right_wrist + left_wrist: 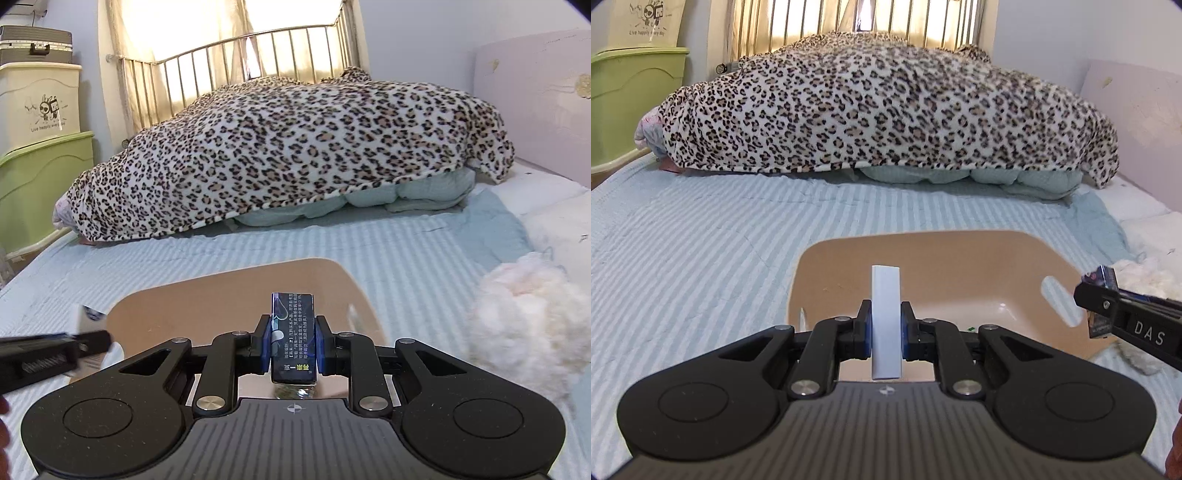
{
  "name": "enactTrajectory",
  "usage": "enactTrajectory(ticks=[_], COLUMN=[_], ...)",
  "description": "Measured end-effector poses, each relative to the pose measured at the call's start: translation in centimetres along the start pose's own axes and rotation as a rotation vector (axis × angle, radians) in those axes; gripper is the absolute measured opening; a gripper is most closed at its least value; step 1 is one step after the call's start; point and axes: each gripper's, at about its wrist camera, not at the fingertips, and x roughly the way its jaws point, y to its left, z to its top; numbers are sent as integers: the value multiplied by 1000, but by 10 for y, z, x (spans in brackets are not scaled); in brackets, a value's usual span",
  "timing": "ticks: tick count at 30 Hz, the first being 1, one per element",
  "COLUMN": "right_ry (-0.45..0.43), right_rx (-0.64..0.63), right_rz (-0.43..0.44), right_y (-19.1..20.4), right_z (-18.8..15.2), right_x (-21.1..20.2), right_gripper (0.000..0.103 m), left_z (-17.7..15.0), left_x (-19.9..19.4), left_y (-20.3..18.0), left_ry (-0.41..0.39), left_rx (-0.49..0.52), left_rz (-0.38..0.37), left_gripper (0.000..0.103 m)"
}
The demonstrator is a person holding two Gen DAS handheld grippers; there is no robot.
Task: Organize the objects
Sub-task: 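Carry both boxes over the basket and release them inside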
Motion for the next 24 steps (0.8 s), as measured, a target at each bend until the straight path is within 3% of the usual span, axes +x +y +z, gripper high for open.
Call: enactTrajectory(ticks=[13,15,16,20,24], right_ry=[143,141,137,89,53], right_rx=[-32,-39,-44,-60,-69], right_rz=[-6,-6,-4,-8,-20], right_y=[10,10,11,10,4], right_z=[-19,-19,-19,-13,-6], right_x=[52,50,47,28,8], right_gripper=[21,27,35,62,74], left_z=[-20,-20,-20,-12,-2], left_x=[59,58,55,38,12], left_y=[-11,-13,-14,-17,-16], left_ry=[132,138,133,101,67], left_rx=[19,21,19,21,-3], left_rz=[3,0,4,23,23], left_gripper=[16,16,17,57,73])
